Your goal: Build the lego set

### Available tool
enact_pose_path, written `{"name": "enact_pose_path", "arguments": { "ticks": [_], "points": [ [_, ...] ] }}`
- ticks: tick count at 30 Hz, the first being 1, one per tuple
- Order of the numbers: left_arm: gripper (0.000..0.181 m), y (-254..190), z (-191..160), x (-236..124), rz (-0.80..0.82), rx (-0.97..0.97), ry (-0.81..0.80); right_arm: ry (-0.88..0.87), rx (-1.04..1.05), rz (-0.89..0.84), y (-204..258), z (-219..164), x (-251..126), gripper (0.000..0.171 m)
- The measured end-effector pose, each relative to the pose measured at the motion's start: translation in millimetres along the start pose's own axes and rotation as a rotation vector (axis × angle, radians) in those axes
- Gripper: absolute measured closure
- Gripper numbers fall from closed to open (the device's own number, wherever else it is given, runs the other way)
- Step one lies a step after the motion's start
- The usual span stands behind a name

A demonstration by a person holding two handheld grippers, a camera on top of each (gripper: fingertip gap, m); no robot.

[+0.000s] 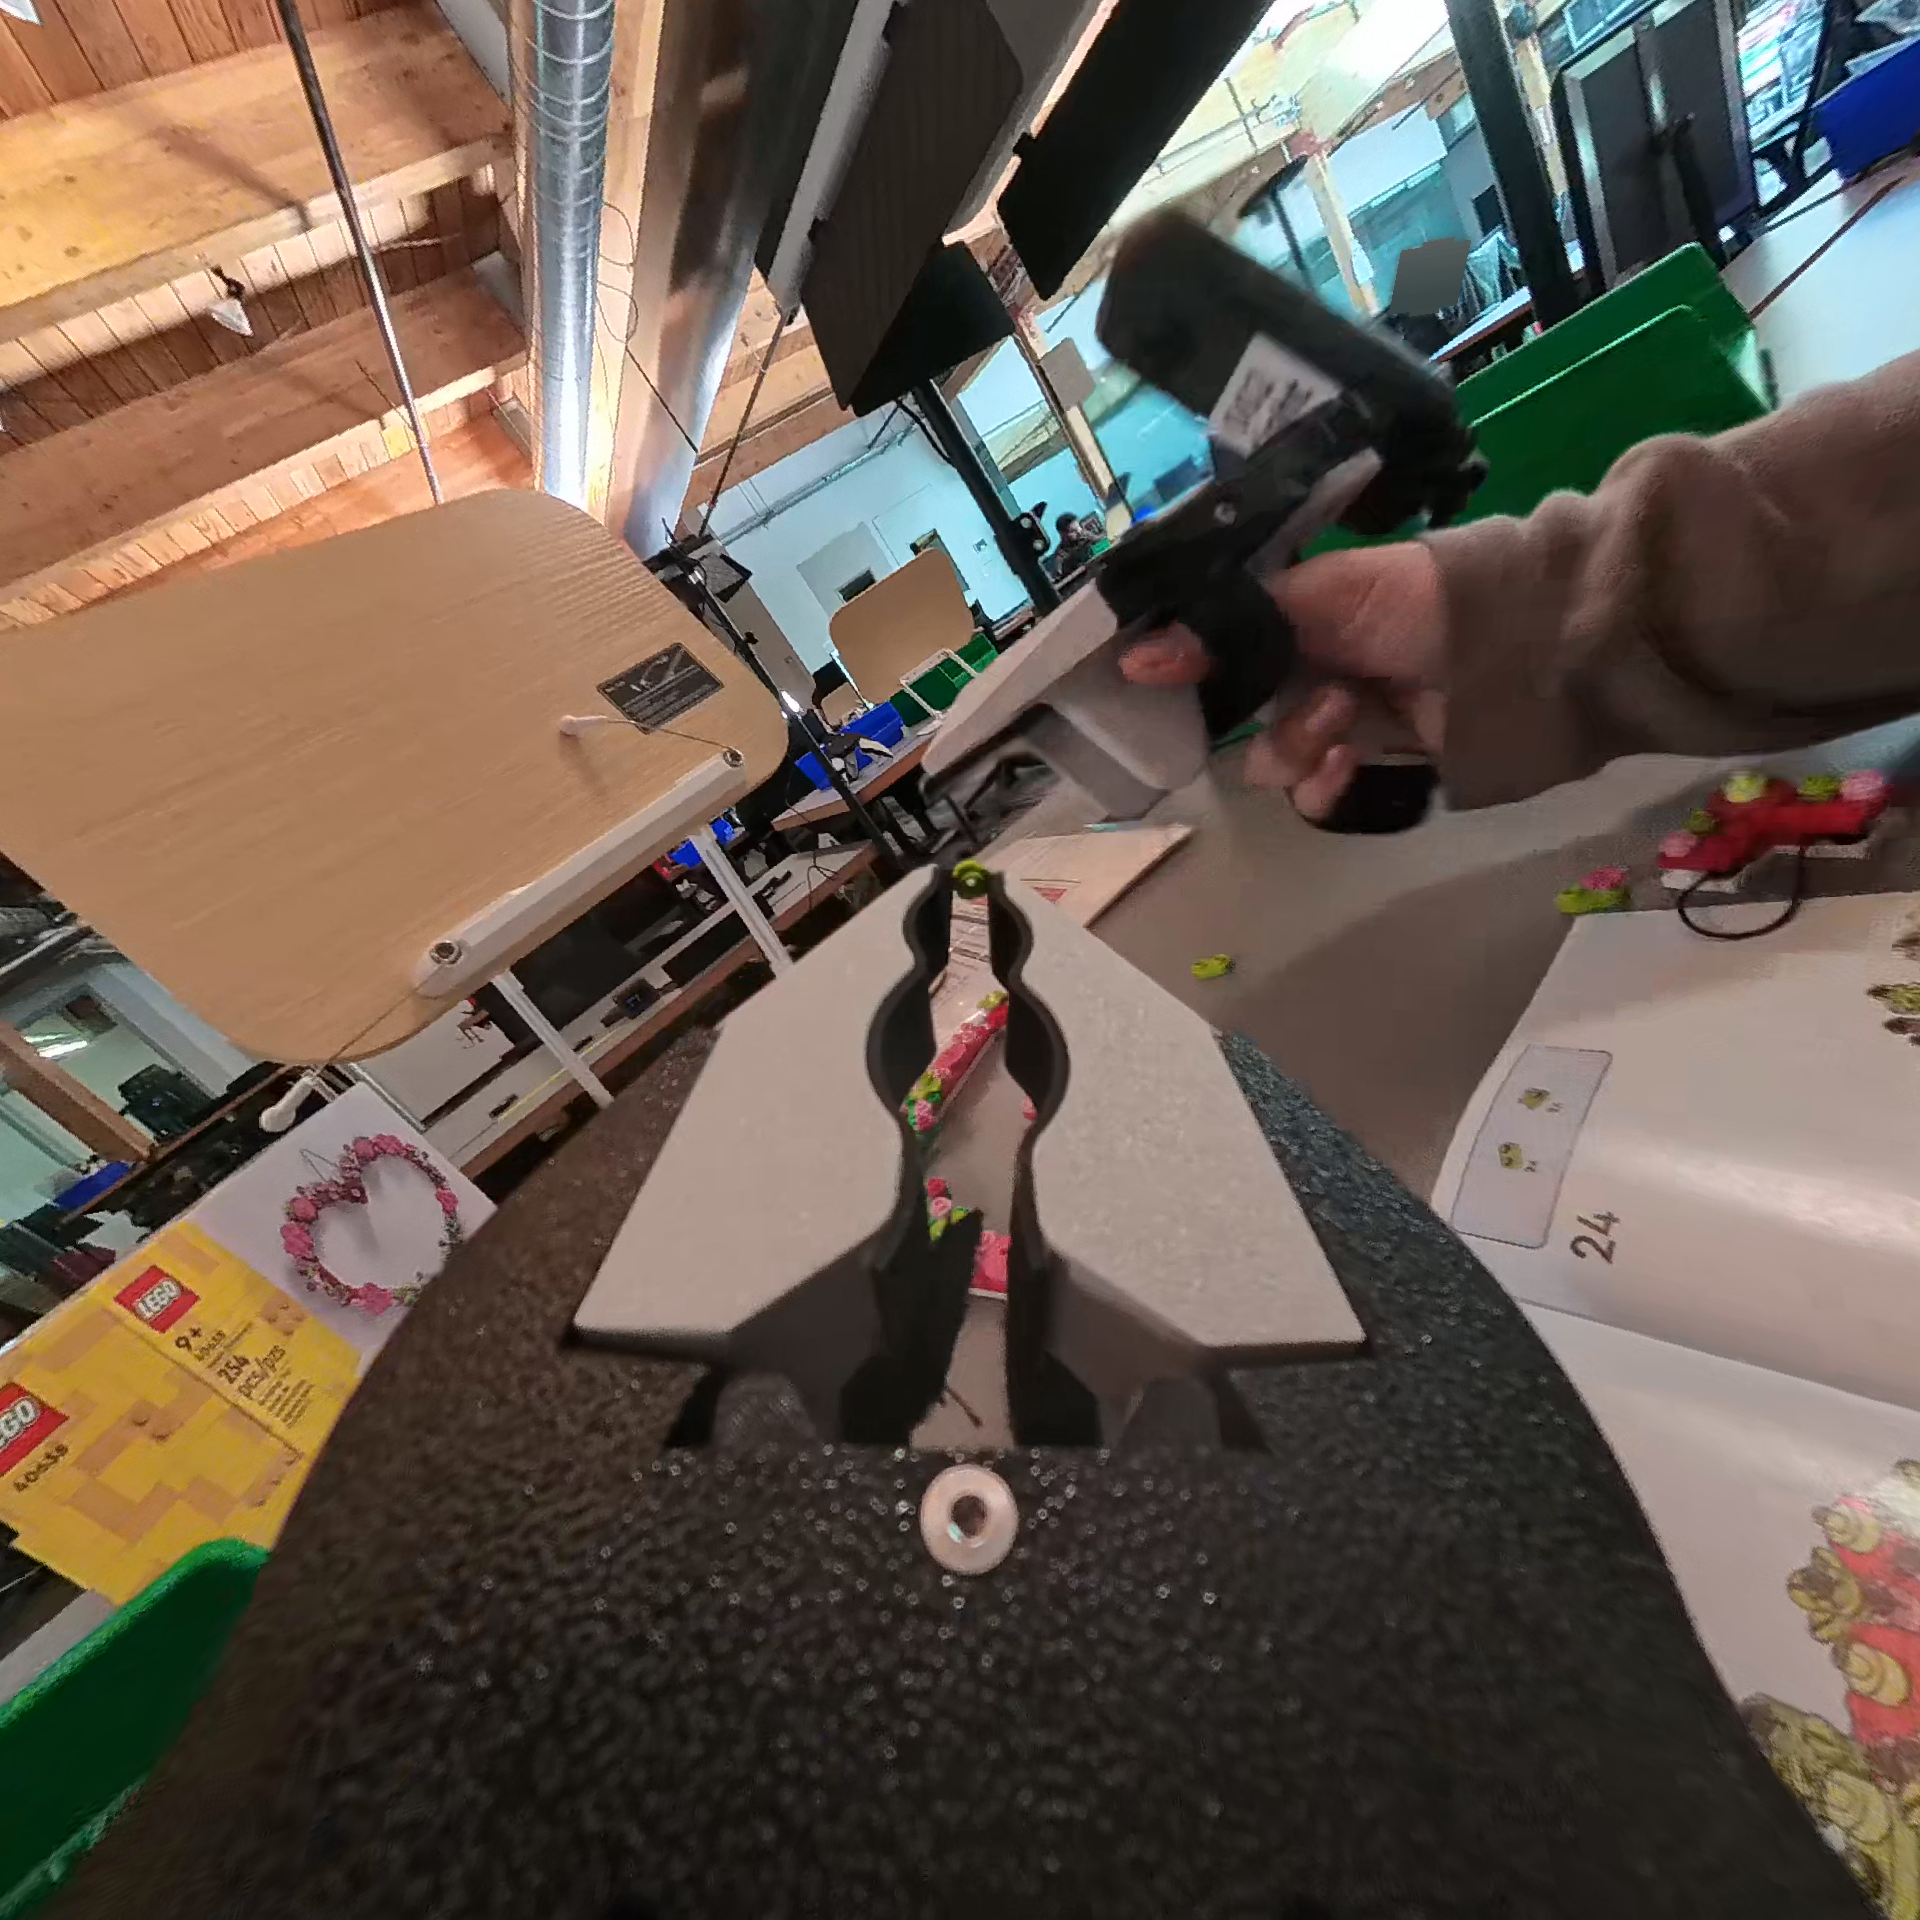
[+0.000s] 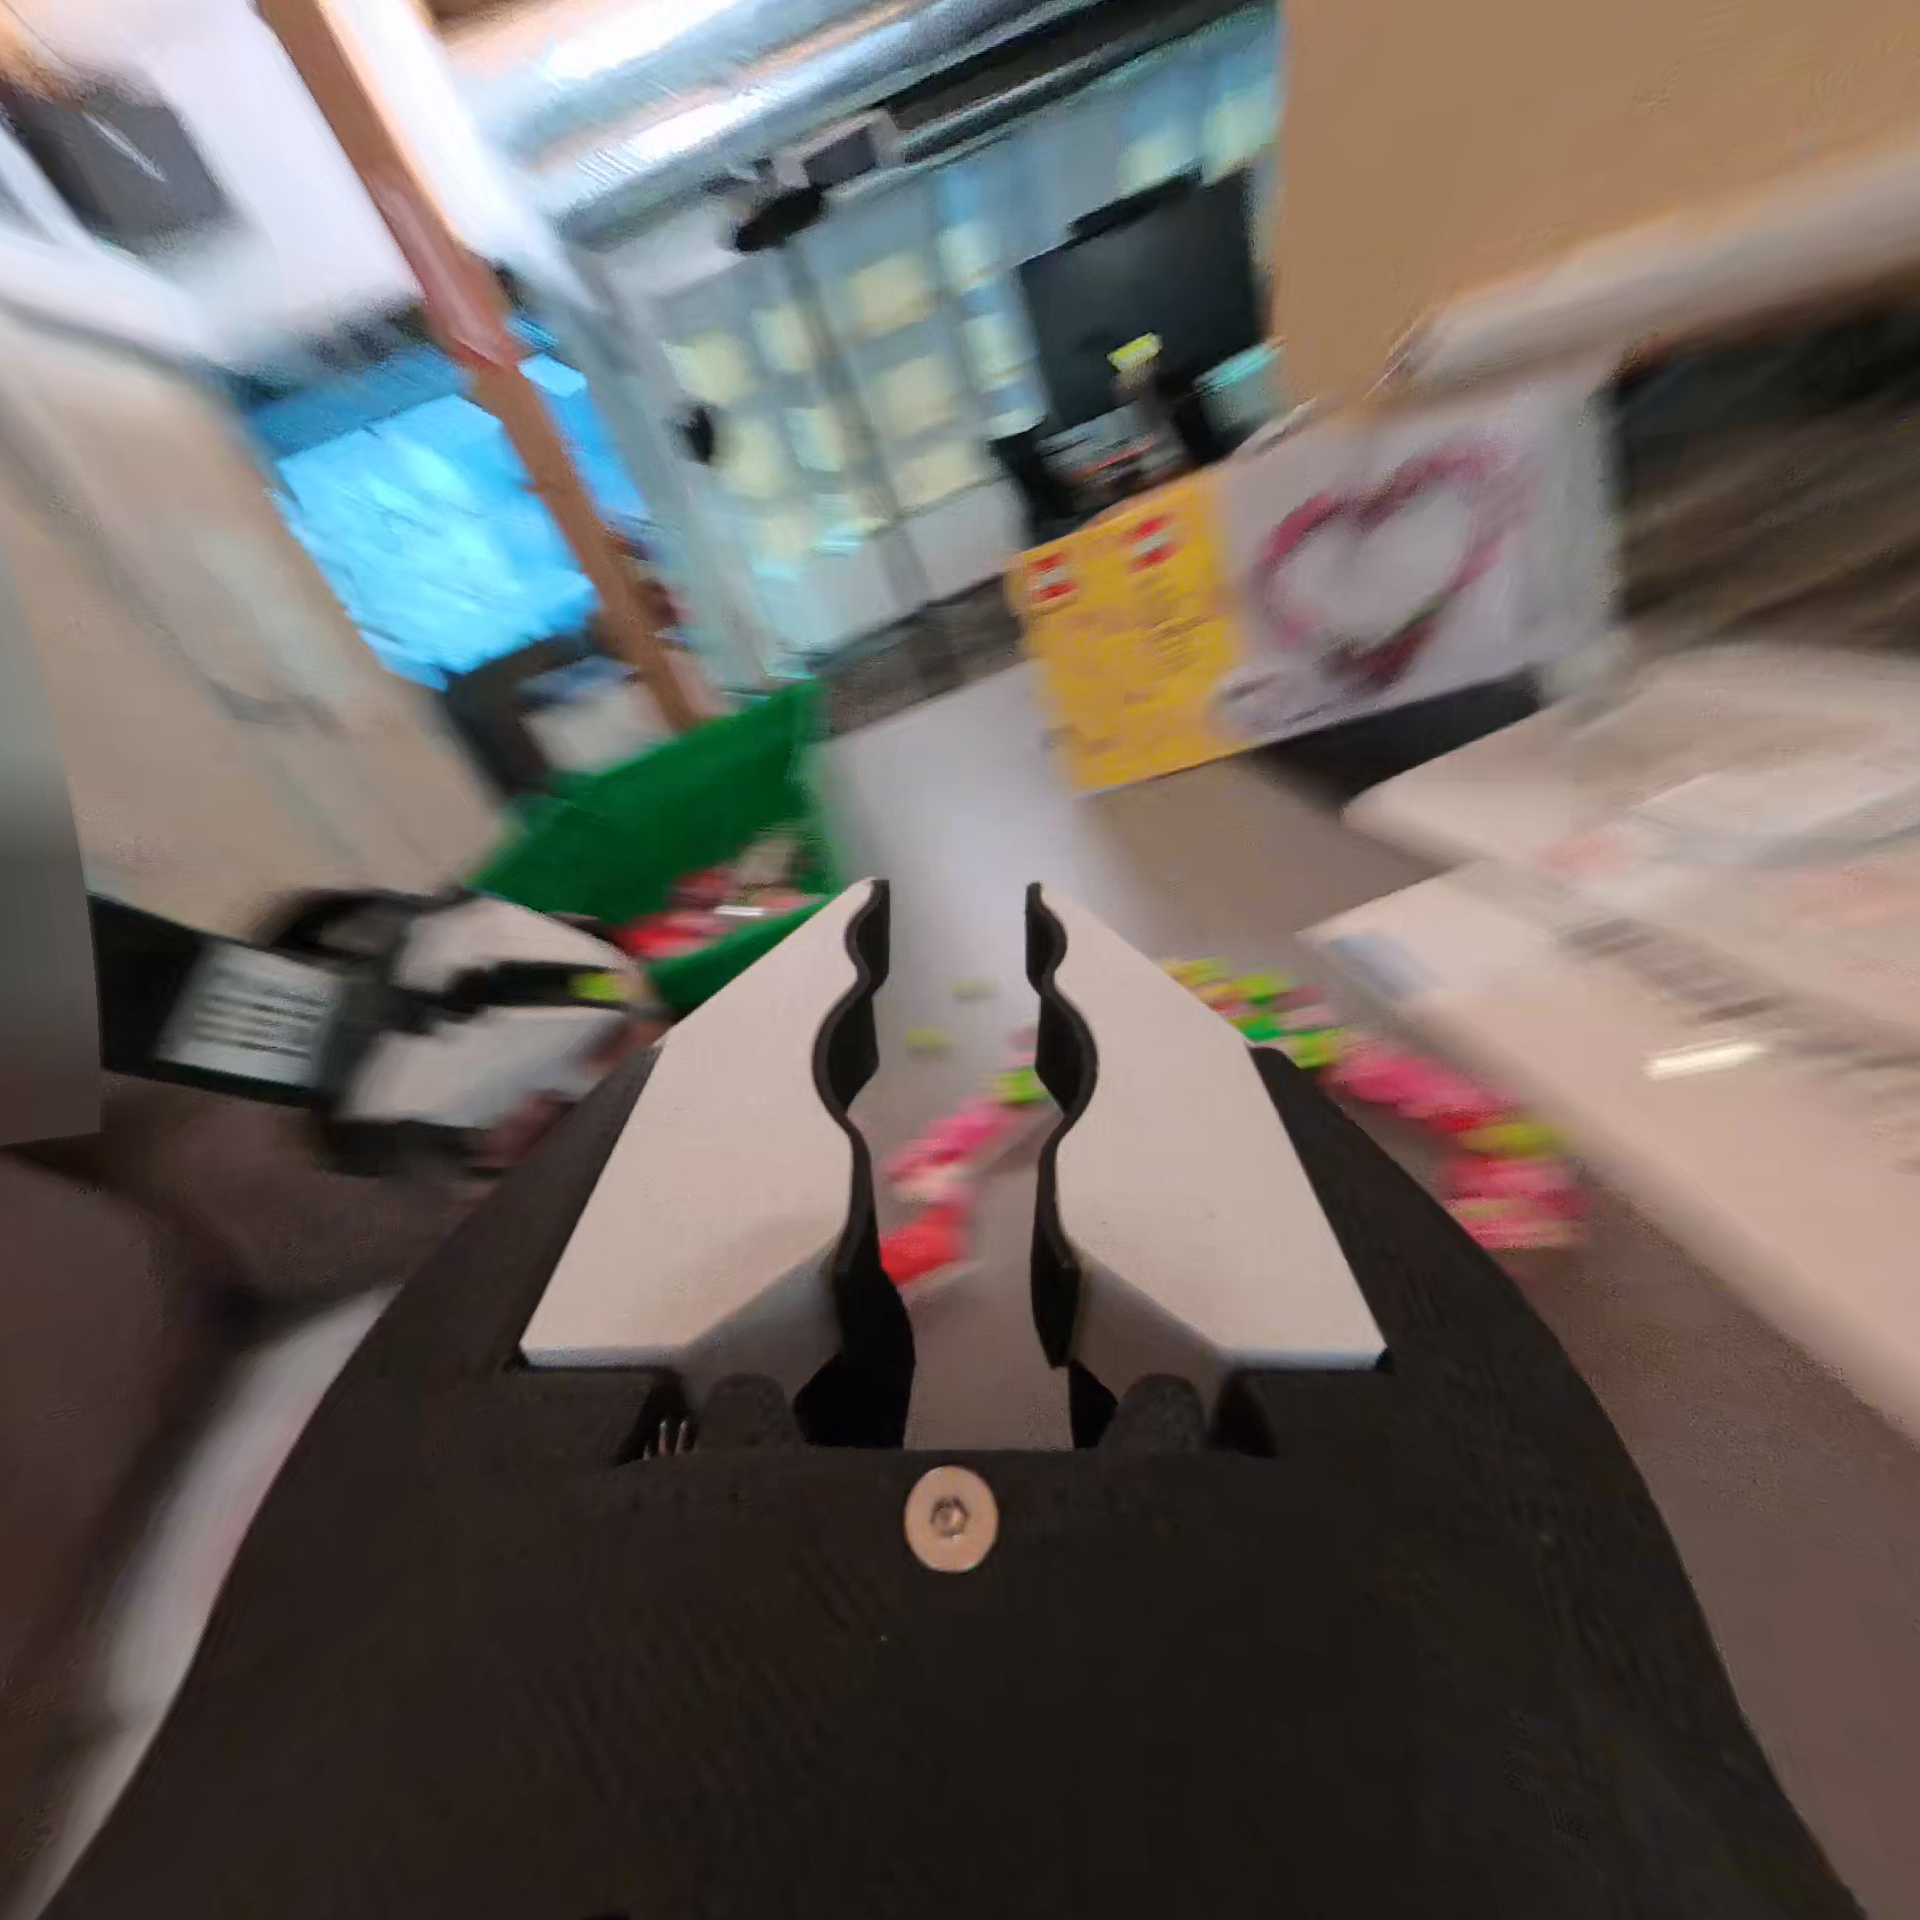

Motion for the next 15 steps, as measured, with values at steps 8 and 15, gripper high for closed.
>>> {"name": "enact_pose_path", "arguments": {
  "ticks": [8,15],
  "points": [
    [0.176,-8,-2,8,-0.128,0.042,0.103,0.018,-0.835,-0.699,-25,-14,-15,0.158],
    [0.176,-39,-3,36,-0.63,0.076,0.533,-0.008,-0.8,-0.668,-31,-16,-15,0.156]
  ]
}}
Point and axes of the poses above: each gripper's, where its closed fingertips meet, x out along the fingers, z out of its top, y = z × x across the jaws, the point moved 6 cm from there along -x, back along the fingers, and after that the axes turned 13 degrees about y, right-handed, at the moved point
